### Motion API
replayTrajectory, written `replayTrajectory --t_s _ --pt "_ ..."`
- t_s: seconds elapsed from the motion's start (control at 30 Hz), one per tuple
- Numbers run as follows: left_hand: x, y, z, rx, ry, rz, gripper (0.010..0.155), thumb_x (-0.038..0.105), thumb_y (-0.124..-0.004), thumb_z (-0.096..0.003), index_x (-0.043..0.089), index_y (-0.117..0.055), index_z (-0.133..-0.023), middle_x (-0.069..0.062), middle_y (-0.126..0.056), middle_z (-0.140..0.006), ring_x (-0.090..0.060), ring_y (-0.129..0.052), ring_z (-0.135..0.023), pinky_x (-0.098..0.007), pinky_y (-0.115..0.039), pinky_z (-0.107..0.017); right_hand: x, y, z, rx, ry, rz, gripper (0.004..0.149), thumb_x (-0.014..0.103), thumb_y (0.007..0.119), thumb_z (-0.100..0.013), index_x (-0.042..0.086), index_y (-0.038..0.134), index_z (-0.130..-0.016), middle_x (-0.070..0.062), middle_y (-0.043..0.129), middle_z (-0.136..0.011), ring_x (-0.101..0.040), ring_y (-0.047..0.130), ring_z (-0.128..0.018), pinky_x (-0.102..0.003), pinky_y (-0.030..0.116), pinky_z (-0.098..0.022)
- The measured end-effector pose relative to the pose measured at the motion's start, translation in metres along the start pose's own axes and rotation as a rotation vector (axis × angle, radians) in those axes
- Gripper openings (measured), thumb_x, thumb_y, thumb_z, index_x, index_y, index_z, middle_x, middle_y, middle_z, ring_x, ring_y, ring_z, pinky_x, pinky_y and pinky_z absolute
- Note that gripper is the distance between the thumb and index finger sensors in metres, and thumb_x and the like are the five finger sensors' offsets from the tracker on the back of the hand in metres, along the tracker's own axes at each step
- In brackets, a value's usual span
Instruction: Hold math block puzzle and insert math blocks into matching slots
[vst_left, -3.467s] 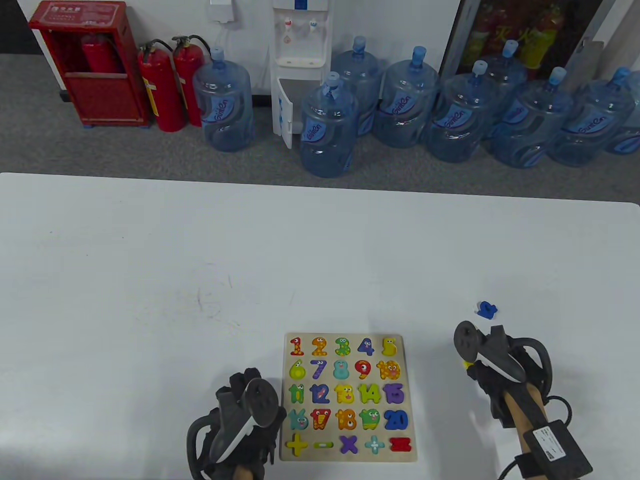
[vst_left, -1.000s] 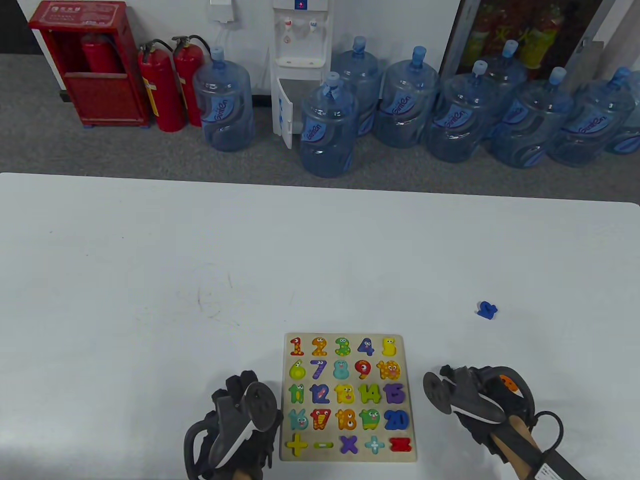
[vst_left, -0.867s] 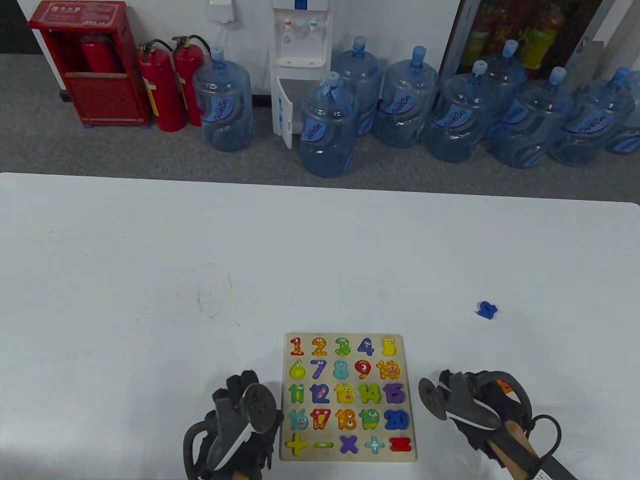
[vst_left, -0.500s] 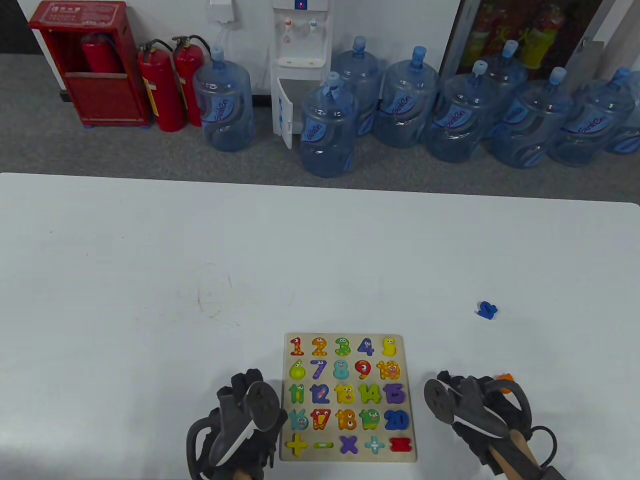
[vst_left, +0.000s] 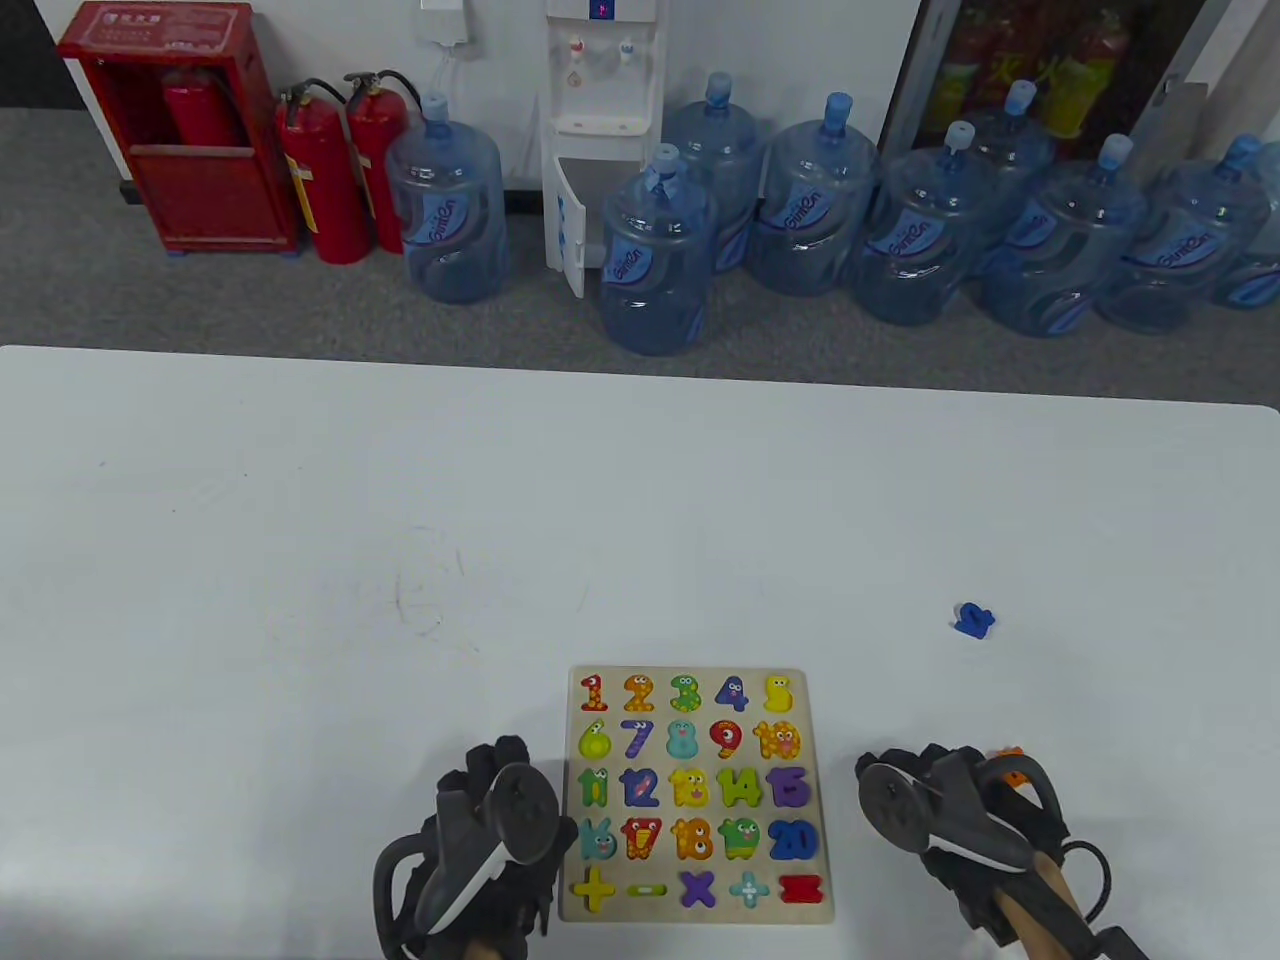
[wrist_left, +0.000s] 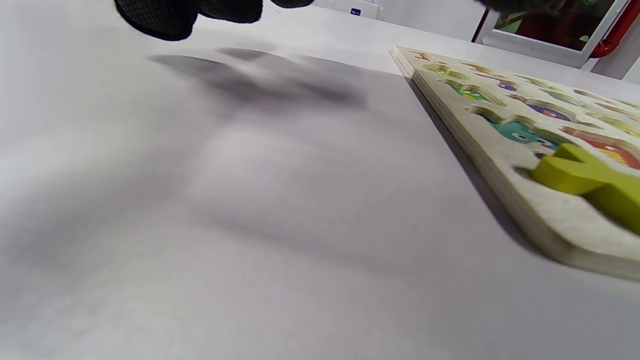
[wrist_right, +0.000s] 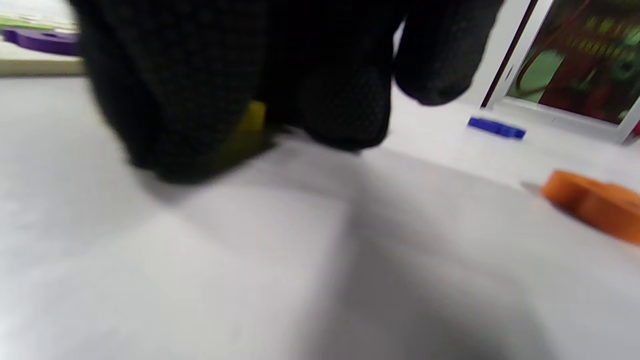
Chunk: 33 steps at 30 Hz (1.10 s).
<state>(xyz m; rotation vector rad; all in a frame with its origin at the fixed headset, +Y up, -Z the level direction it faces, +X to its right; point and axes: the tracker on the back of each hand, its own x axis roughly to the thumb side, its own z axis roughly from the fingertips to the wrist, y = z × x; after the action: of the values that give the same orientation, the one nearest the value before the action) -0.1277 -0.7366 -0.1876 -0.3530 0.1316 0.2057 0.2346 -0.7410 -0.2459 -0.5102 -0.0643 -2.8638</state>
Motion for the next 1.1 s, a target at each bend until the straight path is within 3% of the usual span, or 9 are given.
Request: replayTrajectory --t_s 0.13,0.23,0.33,0.57,0.8,0.97,1.1 --pt "0.000 0.000 0.000 -0.001 0.000 0.001 0.084 0.057 -0.060 -0.0424 0.022 -0.023 -0.109 -0.012 -0.028 -0.114 -0.045 -0.042 -0.108 -0.062 -0.058 -0.075 0.006 -0.001 0.002 0.011 -0.003 0.020 0.065 0.037 0.089 -0.017 0.024 0.080 -0.080 -0.002 0.088 -0.075 -0.014 0.098 -0.056 -0.042 0.079 -0.056" --pt "-0.001 0.000 0.000 -0.002 0.002 0.003 0.084 0.057 -0.060 -0.0424 0.022 -0.023 -0.109 -0.012 -0.028 -0.114 -0.045 -0.042 -0.108 -0.062 -0.058 -0.075 0.010 -0.003 0.004 0.064 0.003 0.060 0.074 0.039 0.088 -0.017 0.023 0.073 -0.088 -0.004 0.083 -0.084 -0.017 0.095 -0.065 -0.043 0.077 -0.059" --pt "-0.001 0.000 0.000 -0.004 0.003 0.003 0.084 0.057 -0.060 -0.0424 0.022 -0.023 -0.109 -0.012 -0.028 -0.114 -0.045 -0.042 -0.108 -0.062 -0.058 -0.075 0.013 -0.002 0.004 0.045 -0.031 0.020 0.084 0.046 0.085 -0.014 0.024 0.066 -0.093 -0.004 0.075 -0.091 -0.020 0.091 -0.070 -0.044 0.075 -0.060" --pt "-0.001 -0.001 0.000 -0.015 0.001 0.005 0.084 0.057 -0.060 -0.0425 0.022 -0.023 -0.109 -0.012 -0.028 -0.114 -0.045 -0.042 -0.109 -0.062 -0.057 -0.075 0.018 -0.003 -0.001 0.007 -0.059 -0.001 0.071 0.042 0.086 -0.015 0.030 0.075 -0.084 0.001 0.085 -0.078 -0.015 0.095 -0.060 -0.040 0.078 -0.057" --pt "-0.002 -0.001 0.000 -0.019 0.007 0.011 0.084 0.057 -0.060 -0.0424 0.022 -0.023 -0.109 -0.012 -0.028 -0.114 -0.045 -0.042 -0.108 -0.062 -0.058 -0.074 0.030 -0.008 0.008 0.019 -0.098 0.133 0.066 0.038 0.080 -0.023 0.030 0.070 -0.087 -0.001 0.084 -0.083 -0.017 0.097 -0.065 -0.040 0.079 -0.057" --pt "-0.002 -0.002 0.000 -0.022 0.025 -0.004 0.084 0.057 -0.060 -0.0423 0.022 -0.023 -0.109 -0.011 -0.028 -0.114 -0.046 -0.042 -0.108 -0.062 -0.058 -0.074 0.023 -0.013 0.007 0.040 -0.093 0.002 0.055 0.031 0.075 -0.028 0.036 0.076 -0.083 -0.007 0.090 -0.081 -0.022 0.101 -0.063 -0.043 0.081 -0.054" --pt "-0.004 -0.001 -0.002 -0.027 0.035 0.002 0.084 0.057 -0.060 -0.0425 0.022 -0.023 -0.109 -0.012 -0.028 -0.114 -0.045 -0.042 -0.108 -0.062 -0.057 -0.074 0.007 -0.017 -0.001 -0.031 -0.055 -0.058 0.052 0.029 0.078 -0.029 0.026 0.082 -0.081 -0.003 0.098 -0.068 -0.017 0.105 -0.048 -0.040 0.085 -0.046"
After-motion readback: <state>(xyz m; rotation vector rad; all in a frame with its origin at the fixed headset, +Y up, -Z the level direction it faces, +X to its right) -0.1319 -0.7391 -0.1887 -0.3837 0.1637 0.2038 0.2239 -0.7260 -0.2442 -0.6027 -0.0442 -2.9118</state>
